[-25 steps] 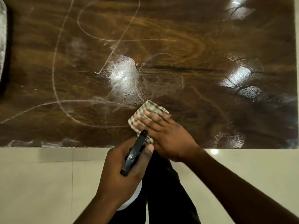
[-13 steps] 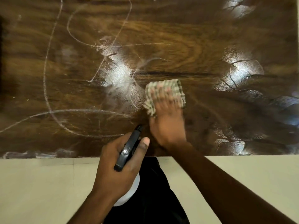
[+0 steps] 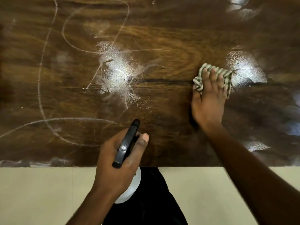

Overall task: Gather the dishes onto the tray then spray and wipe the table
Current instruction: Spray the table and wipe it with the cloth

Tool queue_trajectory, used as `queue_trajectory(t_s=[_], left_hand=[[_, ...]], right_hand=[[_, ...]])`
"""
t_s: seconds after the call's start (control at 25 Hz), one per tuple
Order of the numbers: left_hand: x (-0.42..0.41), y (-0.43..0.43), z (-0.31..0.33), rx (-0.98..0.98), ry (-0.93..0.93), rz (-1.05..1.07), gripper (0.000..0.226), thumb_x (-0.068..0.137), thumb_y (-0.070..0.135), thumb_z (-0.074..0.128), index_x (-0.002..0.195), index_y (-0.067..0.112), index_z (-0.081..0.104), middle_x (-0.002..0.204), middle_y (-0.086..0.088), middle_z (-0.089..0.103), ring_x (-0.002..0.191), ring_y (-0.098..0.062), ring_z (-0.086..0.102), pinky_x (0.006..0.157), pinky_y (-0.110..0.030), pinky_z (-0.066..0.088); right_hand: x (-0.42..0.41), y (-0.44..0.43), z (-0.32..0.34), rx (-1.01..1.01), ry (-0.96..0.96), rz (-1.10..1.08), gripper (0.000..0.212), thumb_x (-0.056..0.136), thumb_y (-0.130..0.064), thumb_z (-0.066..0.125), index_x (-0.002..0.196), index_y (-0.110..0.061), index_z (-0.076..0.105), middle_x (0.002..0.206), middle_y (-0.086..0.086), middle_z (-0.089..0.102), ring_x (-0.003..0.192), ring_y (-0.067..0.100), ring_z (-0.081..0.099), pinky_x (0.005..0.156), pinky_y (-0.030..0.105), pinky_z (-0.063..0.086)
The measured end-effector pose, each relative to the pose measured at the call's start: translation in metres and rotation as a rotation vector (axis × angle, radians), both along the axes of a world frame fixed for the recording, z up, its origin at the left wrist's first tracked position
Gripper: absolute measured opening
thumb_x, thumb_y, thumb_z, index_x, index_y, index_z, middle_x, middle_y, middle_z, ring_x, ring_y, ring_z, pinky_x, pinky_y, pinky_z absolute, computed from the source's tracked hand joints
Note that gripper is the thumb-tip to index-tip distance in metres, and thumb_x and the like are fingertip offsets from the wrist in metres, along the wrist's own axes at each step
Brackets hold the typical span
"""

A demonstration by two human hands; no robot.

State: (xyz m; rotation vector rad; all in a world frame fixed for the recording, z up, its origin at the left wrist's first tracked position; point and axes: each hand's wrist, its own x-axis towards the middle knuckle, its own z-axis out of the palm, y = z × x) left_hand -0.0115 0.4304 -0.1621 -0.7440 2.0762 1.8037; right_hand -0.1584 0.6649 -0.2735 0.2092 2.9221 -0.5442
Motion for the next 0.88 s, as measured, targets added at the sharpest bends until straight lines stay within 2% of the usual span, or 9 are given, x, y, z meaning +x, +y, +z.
queue_trajectory(t_s=[0.08, 0.24, 0.36, 0.4, 0.48, 0.6, 0.72, 0.8, 0.88], left_hand=[[-0.009, 0.002, 0.000, -0.001, 0.010, 0.020, 0.037, 0.096, 0.041, 0.074, 0.087, 0.005, 0.071, 0.059, -0.016, 0.061, 0.047, -0.027, 0.053, 0.052, -0.042, 0.046], [-0.032, 0.005, 0.000, 0.031, -0.032, 0.092, 0.030, 0.092, 0.033, 0.075, 0.079, 0.006, 0.071, 0.049, -0.004, 0.054, 0.044, -0.012, 0.052, 0.053, -0.027, 0.044], [-0.049, 0.007, 0.005, 0.042, -0.013, 0.116, 0.021, 0.088, 0.030, 0.072, 0.083, 0.011, 0.075, 0.048, 0.001, 0.061, 0.044, 0.000, 0.057, 0.051, -0.018, 0.046], [-0.053, 0.007, 0.005, 0.039, -0.006, 0.115, 0.024, 0.088, 0.031, 0.072, 0.083, 0.009, 0.075, 0.048, -0.002, 0.059, 0.044, -0.002, 0.055, 0.050, -0.025, 0.046], [-0.056, 0.007, 0.004, 0.022, -0.031, 0.129, 0.028, 0.090, 0.034, 0.074, 0.082, 0.008, 0.074, 0.047, -0.005, 0.053, 0.045, -0.009, 0.054, 0.052, -0.036, 0.047], [-0.061, 0.006, 0.001, 0.017, -0.056, 0.140, 0.026, 0.092, 0.035, 0.073, 0.081, 0.012, 0.075, 0.047, -0.003, 0.055, 0.045, -0.008, 0.056, 0.056, -0.031, 0.049], [-0.069, 0.007, -0.001, -0.002, -0.029, 0.114, 0.041, 0.096, 0.039, 0.074, 0.079, 0.002, 0.068, 0.050, -0.015, 0.049, 0.043, -0.022, 0.051, 0.053, -0.041, 0.046], [-0.075, 0.006, -0.002, 0.001, -0.010, 0.109, 0.050, 0.097, 0.044, 0.075, 0.078, -0.001, 0.064, 0.053, -0.020, 0.046, 0.048, -0.038, 0.048, 0.051, -0.046, 0.043], [-0.084, 0.002, -0.001, -0.005, -0.009, 0.101, 0.045, 0.098, 0.045, 0.074, 0.077, 0.005, 0.066, 0.054, -0.021, 0.047, 0.048, -0.041, 0.048, 0.050, -0.048, 0.043]], right_hand=[[0.011, -0.046, 0.001, 0.007, 0.012, 0.037, 0.077, 0.100, -0.042, 0.039, 0.172, -0.023, 0.022, 0.180, 0.007, 0.016, 0.167, 0.032, 0.007, 0.135, 0.054, 0.005], [0.056, -0.099, 0.000, -0.091, -0.059, 0.825, 0.082, 0.098, -0.038, 0.060, 0.171, -0.022, 0.025, 0.180, 0.002, 0.018, 0.168, 0.023, 0.001, 0.135, 0.050, 0.001], [0.030, -0.085, -0.009, -0.096, 0.001, 1.235, 0.066, 0.102, -0.037, 0.052, 0.165, -0.021, 0.041, 0.176, 0.000, 0.032, 0.167, 0.022, 0.015, 0.136, 0.047, 0.005], [0.011, -0.075, -0.010, -0.036, 0.022, 1.228, 0.067, 0.101, -0.037, 0.049, 0.166, -0.023, 0.039, 0.175, 0.001, 0.033, 0.166, 0.023, 0.019, 0.135, 0.048, 0.008], [-0.033, -0.046, -0.008, 0.072, 0.042, 1.028, 0.074, 0.099, -0.037, 0.047, 0.170, -0.027, 0.028, 0.177, 0.002, 0.027, 0.166, 0.025, 0.018, 0.135, 0.050, 0.011], [-0.096, 0.000, 0.000, 0.090, 0.025, 0.539, 0.075, 0.101, -0.037, 0.046, 0.172, -0.031, 0.020, 0.180, 0.000, 0.018, 0.167, 0.025, 0.011, 0.135, 0.049, 0.010], [-0.119, -0.016, 0.002, 0.038, -0.014, 0.163, 0.073, 0.103, -0.039, 0.043, 0.172, -0.030, 0.019, 0.181, 0.002, 0.012, 0.168, 0.029, 0.005, 0.135, 0.054, 0.009], [-0.104, -0.053, 0.002, 0.048, -0.008, 0.185, 0.075, 0.103, -0.038, 0.044, 0.172, -0.027, 0.016, 0.181, 0.004, 0.009, 0.168, 0.032, 0.002, 0.135, 0.055, 0.006], [-0.073, -0.089, 0.000, 0.039, -0.007, 0.494, 0.076, 0.103, -0.037, 0.044, 0.172, -0.025, 0.015, 0.181, 0.005, 0.011, 0.168, 0.032, 0.003, 0.135, 0.053, 0.002]])
